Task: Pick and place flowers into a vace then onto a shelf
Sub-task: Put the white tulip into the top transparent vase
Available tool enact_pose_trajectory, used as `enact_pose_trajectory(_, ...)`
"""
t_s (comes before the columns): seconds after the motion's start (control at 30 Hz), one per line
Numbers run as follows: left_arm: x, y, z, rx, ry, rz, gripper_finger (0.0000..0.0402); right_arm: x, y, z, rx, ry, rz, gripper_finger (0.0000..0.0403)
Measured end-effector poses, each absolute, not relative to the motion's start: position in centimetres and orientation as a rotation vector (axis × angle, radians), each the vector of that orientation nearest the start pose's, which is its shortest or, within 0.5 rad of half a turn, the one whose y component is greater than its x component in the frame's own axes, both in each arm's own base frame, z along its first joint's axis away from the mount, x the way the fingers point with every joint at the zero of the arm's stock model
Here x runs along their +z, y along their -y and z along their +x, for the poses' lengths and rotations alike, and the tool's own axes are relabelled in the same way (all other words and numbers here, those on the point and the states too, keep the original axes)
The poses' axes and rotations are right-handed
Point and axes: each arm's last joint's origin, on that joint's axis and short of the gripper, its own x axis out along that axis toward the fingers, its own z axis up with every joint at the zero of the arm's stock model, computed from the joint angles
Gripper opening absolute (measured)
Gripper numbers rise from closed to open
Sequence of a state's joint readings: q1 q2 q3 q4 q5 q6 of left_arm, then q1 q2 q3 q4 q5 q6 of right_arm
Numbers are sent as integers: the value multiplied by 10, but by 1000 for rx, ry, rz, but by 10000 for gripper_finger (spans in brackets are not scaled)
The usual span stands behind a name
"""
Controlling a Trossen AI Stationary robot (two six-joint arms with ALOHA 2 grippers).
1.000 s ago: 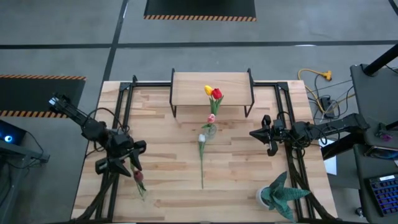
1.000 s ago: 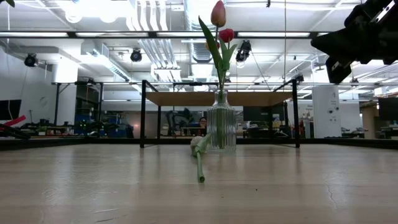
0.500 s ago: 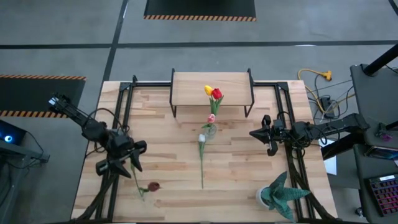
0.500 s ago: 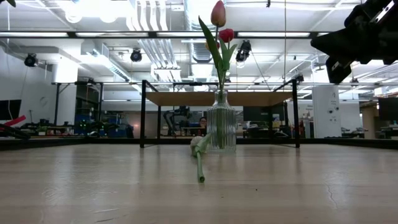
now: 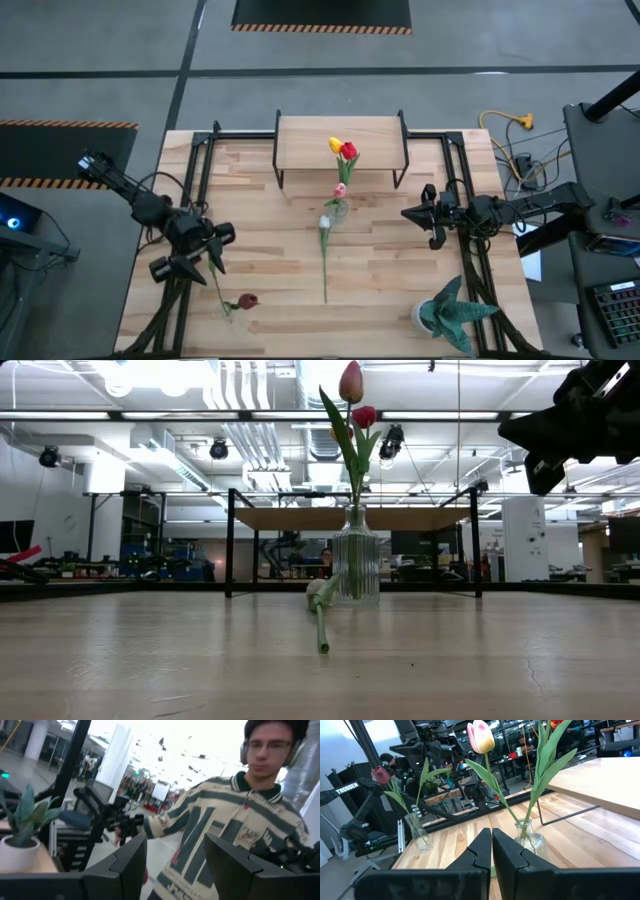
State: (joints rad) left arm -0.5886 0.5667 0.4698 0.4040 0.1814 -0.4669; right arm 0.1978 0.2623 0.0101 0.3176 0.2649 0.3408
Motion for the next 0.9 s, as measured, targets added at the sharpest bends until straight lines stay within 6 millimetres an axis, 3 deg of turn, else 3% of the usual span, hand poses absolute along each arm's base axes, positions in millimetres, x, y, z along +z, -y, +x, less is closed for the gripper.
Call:
enact_pose_trajectory(0.27, 314, 80, 112, -810, 163, -517, 191, 175, -15, 112, -56, 75, 356, 8)
enact_pose_trajectory(0.63, 318, 79, 111, -785, 212, -534, 310, 175, -14, 112, -68, 77, 375, 8)
enact_pose_trajectory(0.9, 330, 75, 106, -812, 349, -562, 320, 175, -14, 112, -81, 79, 375, 8)
